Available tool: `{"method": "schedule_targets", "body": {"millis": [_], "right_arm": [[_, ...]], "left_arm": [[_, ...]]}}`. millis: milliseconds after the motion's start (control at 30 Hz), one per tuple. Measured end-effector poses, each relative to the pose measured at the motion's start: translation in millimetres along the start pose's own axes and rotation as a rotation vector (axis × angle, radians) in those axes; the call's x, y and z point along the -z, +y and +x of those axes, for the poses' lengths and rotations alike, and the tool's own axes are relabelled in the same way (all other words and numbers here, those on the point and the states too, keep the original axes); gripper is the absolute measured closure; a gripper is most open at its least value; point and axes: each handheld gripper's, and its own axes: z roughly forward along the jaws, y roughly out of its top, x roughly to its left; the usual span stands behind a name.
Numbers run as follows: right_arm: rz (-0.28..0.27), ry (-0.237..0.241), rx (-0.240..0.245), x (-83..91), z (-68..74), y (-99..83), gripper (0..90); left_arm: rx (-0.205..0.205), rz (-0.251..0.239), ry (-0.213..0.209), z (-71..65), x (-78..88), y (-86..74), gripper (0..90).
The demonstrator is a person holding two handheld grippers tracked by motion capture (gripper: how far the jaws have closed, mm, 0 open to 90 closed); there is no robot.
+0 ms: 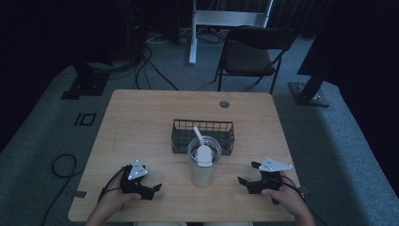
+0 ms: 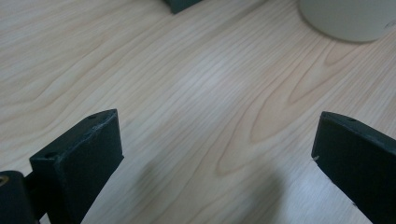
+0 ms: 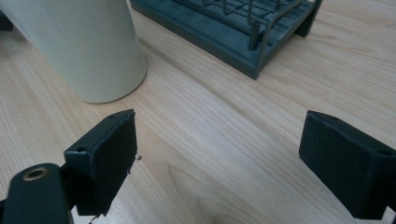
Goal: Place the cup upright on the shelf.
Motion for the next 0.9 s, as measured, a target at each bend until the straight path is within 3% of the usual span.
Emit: {"method": "schedule_targets", "body": {"millis": [200,500,700,900], "right_arm": [[-0.032,0.041,0.002,-2.0,9.1,7.4,11.3],[-0.095,0.088,0.044,-4.4,22.6,24.2,11.3],[-0.175,0.164,0.041,-3.4,33.1,34.8,11.3],[-0.231,0.222,0.102,-2.3,45.8,48.3,11.4]], "left_arm": [[-0.039,-0.030,-0.031,-10.8,-7.1,11.2,2.2],[-0.077,-0.083,-0.068,-25.5,-18.1,31.9,2.2],[-0.094,-0.125,-0.113,-36.6,-27.4,42.4,2.2],[-0.120,-0.155,-0.144,-46.8,-33.1,50.9,2.2]]}}
